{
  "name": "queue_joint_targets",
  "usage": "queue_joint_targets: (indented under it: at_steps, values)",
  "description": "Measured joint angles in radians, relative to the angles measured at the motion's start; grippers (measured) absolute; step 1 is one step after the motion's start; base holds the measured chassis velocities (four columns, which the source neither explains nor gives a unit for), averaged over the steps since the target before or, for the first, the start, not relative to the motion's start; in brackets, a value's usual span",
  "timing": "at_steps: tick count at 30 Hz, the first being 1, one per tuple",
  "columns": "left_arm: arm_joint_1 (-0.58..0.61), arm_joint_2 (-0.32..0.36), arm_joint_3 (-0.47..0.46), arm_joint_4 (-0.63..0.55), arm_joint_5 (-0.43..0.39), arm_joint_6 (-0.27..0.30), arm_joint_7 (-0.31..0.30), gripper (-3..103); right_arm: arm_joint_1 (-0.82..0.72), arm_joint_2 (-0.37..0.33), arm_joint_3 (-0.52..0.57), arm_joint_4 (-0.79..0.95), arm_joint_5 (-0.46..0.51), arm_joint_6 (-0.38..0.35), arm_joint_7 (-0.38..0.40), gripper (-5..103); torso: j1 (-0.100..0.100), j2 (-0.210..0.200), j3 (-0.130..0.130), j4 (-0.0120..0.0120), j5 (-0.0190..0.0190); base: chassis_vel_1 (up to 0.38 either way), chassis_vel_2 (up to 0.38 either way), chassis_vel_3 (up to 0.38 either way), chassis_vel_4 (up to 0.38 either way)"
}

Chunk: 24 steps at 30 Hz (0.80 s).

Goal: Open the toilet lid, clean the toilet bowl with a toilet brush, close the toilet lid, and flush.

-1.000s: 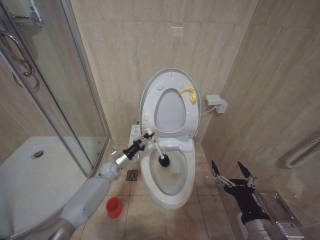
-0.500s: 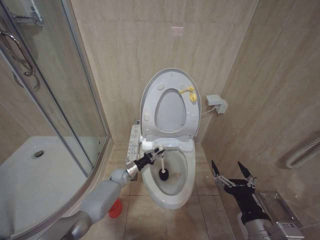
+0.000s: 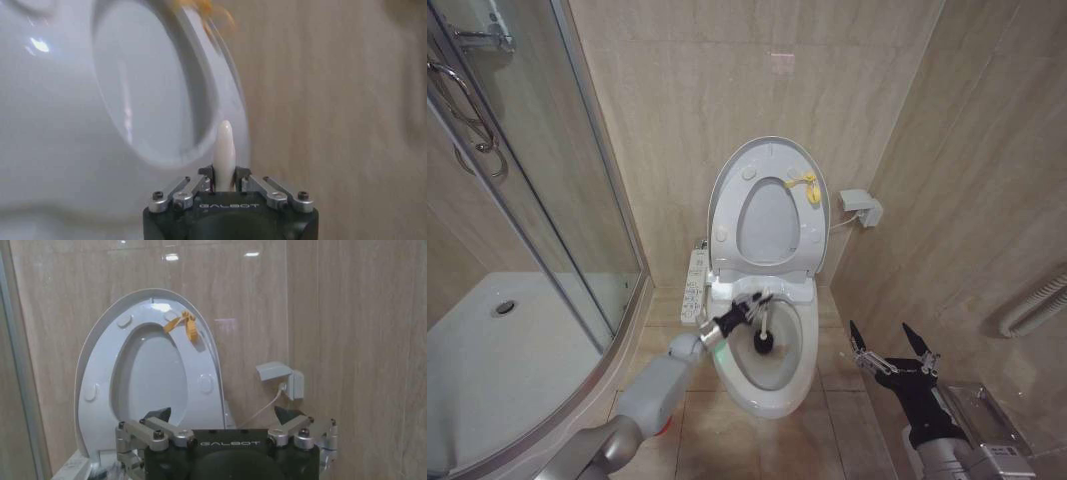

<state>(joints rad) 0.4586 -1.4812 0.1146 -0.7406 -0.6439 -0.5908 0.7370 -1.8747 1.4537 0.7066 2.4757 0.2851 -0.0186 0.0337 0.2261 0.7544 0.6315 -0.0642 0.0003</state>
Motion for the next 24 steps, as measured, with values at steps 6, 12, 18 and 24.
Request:
queue_joint_targets:
  at_steps: [6,12,18,24]
  values:
    - [-0.007,-0.095,-0.090,0.036,-0.016,0.000,-0.015,20,0.000,0.000,0.000,0.000,0.000,0.000,0.000,100,0.000,0.000,0.000,-0.0002,-0.0001,0.000,0.000,0.000,0.000]
    - [0.018,-0.130,-0.110,0.057,-0.037,0.009,-0.019,20,0.000,0.000,0.000,0.000,0.000,0.000,0.000,100,0.000,0.000,0.000,0.0001,-0.0003,0.000,0.000,0.000,0.000]
    - [0.057,-0.131,-0.120,0.066,-0.033,0.008,-0.013,20,0.000,0.000,0.000,0.000,0.000,0.000,0.000,100,0.000,0.000,0.000,0.0003,-0.0003,0.000,0.000,0.000,0.000]
    - [0.092,-0.129,-0.158,0.098,0.012,-0.019,0.022,20,0.000,0.000,0.000,0.000,0.000,0.000,0.000,100,0.000,0.000,0.000,0.0003,-0.0004,0.000,0.000,0.000,0.000]
